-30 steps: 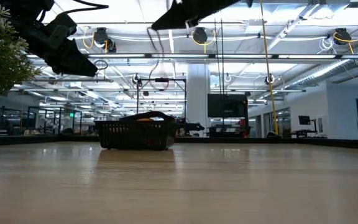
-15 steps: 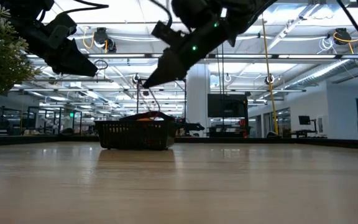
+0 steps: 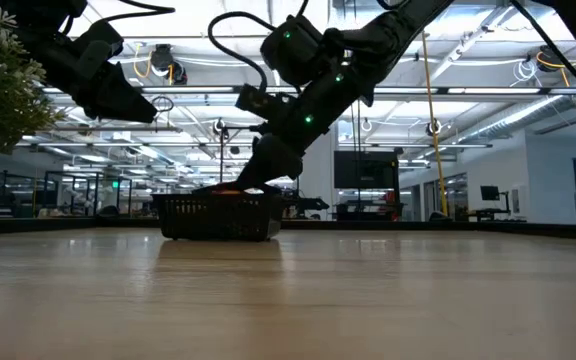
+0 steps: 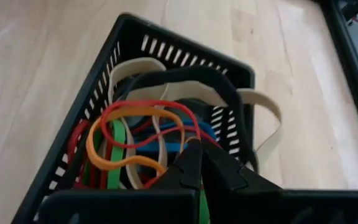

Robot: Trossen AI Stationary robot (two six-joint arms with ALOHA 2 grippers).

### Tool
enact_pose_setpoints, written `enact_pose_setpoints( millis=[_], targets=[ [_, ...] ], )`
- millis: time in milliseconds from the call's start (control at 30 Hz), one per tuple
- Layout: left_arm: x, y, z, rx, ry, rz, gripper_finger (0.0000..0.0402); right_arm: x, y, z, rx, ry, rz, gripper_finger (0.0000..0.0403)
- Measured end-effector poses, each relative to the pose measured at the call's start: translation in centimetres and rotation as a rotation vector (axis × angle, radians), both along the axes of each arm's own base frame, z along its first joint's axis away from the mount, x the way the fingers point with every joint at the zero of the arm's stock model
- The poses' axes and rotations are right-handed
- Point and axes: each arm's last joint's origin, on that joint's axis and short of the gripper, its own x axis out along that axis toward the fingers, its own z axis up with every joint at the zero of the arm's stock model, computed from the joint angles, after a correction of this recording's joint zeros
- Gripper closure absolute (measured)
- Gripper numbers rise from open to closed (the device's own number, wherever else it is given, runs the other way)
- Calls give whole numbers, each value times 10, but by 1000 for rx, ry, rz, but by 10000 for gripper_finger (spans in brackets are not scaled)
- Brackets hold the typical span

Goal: Pick and place rubber bands into bin
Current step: Put the red rubber band into the black bin

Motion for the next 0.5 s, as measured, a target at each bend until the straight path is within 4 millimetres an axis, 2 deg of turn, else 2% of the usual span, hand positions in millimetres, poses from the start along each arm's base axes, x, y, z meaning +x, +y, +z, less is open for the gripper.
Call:
enact_pose_setpoints(
  millis=[300, 500],
  targets=[
    [0, 0, 0, 0, 0, 0, 185, 0, 0, 3, -9, -10, 7, 402],
    [0, 0, 0, 0, 0, 0, 185, 0, 1, 3, -3, -9, 3, 369]
  ],
)
